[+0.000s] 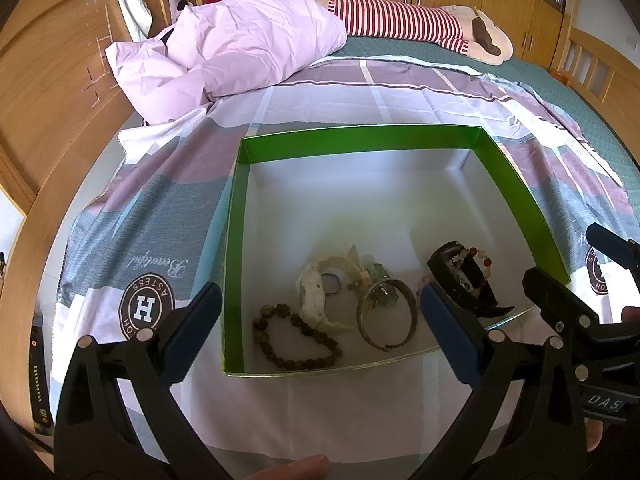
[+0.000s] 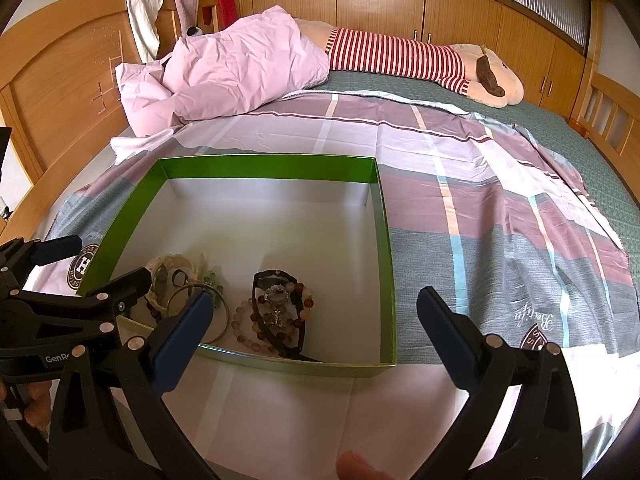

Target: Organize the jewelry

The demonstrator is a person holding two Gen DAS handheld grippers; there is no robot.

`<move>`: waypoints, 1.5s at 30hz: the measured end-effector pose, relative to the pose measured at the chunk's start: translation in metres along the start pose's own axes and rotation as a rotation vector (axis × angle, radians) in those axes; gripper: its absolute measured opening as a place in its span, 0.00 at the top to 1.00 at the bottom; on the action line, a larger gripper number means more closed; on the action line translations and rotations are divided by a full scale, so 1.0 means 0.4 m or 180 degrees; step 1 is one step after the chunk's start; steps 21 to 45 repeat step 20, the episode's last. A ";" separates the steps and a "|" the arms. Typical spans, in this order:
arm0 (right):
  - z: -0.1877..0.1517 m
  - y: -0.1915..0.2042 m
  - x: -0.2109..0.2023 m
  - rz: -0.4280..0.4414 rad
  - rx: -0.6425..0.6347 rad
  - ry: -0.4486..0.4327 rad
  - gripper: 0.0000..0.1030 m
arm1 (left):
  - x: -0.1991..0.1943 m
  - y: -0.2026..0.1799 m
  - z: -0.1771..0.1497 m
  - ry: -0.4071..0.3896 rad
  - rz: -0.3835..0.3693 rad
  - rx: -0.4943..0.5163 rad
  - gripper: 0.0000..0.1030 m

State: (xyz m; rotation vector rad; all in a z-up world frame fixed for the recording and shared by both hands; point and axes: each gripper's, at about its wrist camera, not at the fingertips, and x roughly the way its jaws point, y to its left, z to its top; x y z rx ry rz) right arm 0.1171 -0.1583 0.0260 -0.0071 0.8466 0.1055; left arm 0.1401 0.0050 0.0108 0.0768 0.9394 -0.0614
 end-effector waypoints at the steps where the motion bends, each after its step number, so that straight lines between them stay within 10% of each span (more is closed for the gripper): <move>1: -0.001 -0.002 0.001 0.0004 0.0001 0.0000 0.03 | 0.001 0.001 0.000 0.0005 -0.0006 -0.0002 0.04; 45: -0.004 -0.006 0.007 0.0000 -0.0017 0.0033 0.03 | 0.007 -0.001 0.003 0.0035 -0.0006 0.0013 0.04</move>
